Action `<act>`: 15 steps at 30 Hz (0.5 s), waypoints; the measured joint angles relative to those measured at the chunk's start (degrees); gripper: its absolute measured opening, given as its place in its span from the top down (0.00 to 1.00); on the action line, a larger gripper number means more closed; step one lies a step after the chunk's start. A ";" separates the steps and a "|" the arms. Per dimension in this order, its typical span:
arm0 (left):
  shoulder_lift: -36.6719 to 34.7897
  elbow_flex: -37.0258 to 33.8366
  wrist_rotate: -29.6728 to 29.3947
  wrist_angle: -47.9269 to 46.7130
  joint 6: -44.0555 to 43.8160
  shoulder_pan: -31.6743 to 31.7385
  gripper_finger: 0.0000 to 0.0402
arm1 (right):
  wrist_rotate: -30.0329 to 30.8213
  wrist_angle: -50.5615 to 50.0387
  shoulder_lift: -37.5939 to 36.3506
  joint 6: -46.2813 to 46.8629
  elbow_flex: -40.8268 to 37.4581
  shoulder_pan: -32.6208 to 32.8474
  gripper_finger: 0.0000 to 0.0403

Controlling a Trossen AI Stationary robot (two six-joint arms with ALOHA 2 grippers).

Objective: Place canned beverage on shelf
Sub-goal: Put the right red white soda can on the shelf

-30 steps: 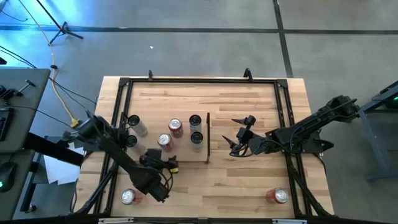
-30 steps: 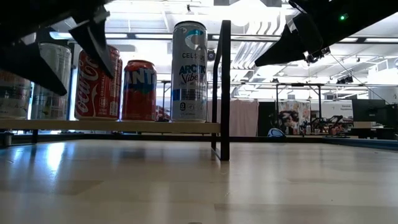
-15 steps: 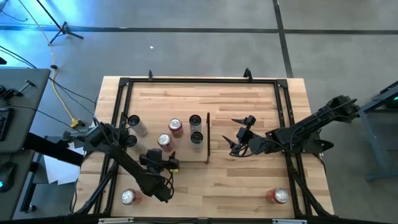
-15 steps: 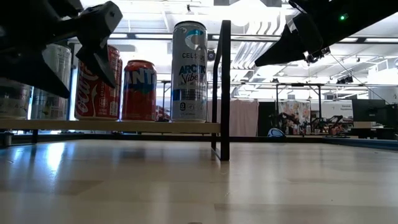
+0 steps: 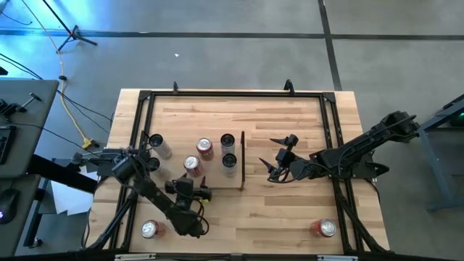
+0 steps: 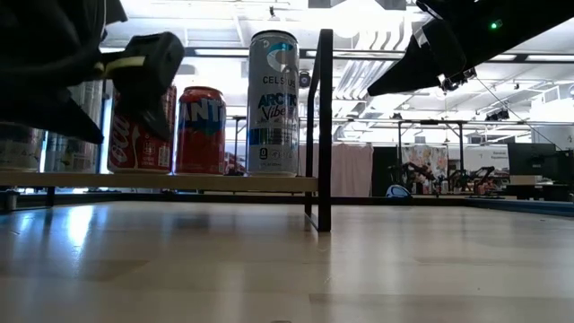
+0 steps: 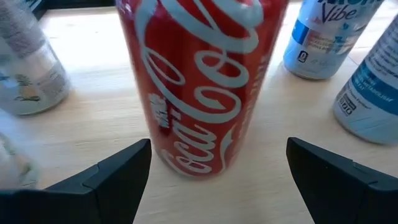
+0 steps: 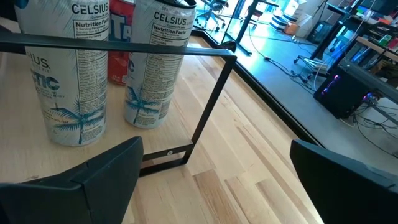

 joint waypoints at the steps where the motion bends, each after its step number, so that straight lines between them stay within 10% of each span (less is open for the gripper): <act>1: 0.41 -0.04 -0.84 0.01 -0.38 0.00 0.14 | 0.00 -0.01 0.00 0.00 0.00 0.00 0.02; 15: 1.89 -0.12 -3.03 -0.02 6.69 -0.13 0.14 | -0.02 -0.02 -0.01 0.00 0.00 -0.01 0.02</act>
